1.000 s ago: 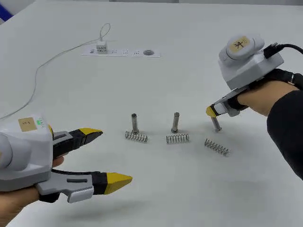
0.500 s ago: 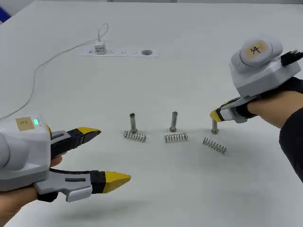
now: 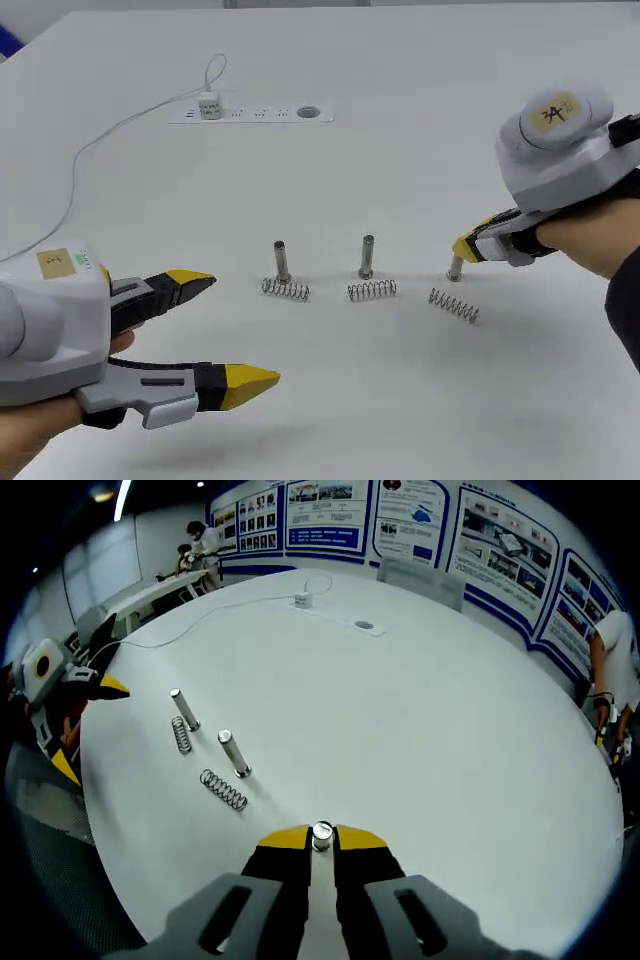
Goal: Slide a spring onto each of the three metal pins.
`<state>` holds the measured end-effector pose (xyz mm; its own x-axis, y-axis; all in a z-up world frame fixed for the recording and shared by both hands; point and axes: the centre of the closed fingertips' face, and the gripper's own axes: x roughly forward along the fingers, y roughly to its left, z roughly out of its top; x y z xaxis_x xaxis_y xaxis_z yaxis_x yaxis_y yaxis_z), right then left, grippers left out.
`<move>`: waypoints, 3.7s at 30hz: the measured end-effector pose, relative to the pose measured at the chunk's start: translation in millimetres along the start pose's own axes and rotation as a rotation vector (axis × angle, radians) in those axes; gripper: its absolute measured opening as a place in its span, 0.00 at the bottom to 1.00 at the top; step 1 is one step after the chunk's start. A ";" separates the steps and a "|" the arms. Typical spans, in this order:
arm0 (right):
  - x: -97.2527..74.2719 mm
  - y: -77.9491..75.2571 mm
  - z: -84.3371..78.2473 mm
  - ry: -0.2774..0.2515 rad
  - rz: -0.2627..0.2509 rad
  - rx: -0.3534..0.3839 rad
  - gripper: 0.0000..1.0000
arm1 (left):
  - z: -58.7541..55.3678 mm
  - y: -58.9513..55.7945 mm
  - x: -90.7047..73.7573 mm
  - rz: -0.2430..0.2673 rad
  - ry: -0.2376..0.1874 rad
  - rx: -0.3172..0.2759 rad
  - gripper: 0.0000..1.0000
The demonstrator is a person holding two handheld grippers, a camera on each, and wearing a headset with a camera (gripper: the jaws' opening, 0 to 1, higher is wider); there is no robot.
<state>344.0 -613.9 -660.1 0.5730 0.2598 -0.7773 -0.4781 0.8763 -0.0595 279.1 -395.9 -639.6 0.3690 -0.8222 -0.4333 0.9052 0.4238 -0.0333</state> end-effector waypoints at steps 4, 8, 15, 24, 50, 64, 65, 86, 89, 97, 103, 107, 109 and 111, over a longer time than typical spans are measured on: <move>-0.3 0.4 -0.2 -0.003 0.004 -0.007 0.09 | -0.1 -0.3 0.1 0.000 0.003 0.001 0.77; -2.1 1.0 1.0 -0.011 0.007 -0.016 0.10 | -0.8 -0.5 0.1 0.000 0.005 0.000 0.77; -8.7 1.3 3.3 -0.029 0.005 -0.024 0.12 | -1.3 -1.3 0.9 -0.005 0.007 -0.001 0.77; -22.1 2.8 6.8 -0.061 -0.002 -0.017 0.13 | -5.3 2.1 9.2 -0.030 0.029 0.023 0.76; -46.8 41.4 -4.2 -0.133 0.035 0.027 0.14 | -19.6 48.1 62.4 -0.120 0.154 0.141 0.50; -43.4 49.4 -11.1 -0.126 0.054 0.035 0.14 | -23.2 49.8 77.1 -0.152 0.194 0.163 0.37; -43.2 49.1 -11.2 -0.126 0.054 0.035 0.14 | -23.8 48.4 77.1 -0.156 0.196 0.166 0.36; -42.8 57.7 -7.8 -0.133 0.079 0.011 0.14 | -30.3 31.9 73.7 -0.174 0.216 0.196 0.11; -44.1 62.6 -4.5 -0.143 0.100 0.000 0.15 | -31.3 25.6 71.6 -0.189 0.218 0.205 0.11; -44.7 89.7 2.1 -0.158 0.205 -0.067 0.16 | -20.9 0.8 63.0 -0.238 0.182 0.237 0.11; -44.3 125.2 3.5 -0.144 0.316 -0.217 0.16 | -3.3 -21.9 58.3 -0.284 0.129 0.261 0.11; -42.4 136.6 4.4 -0.145 0.356 -0.243 0.18 | 12.5 -38.1 54.6 -0.318 0.082 0.278 0.10; -42.8 140.0 4.1 -0.145 0.373 -0.250 0.18 | 18.0 -43.8 52.9 -0.330 0.066 0.279 0.10; -43.2 142.5 3.1 -0.145 0.388 -0.257 0.19 | 24.3 -50.6 50.8 -0.346 0.045 0.281 0.10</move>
<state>253.2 -499.0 -633.1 0.3980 0.6174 -0.6785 -0.8131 0.5799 0.0507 257.2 -468.3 -638.1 0.0308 -0.8772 -0.4791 0.9982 0.0019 0.0605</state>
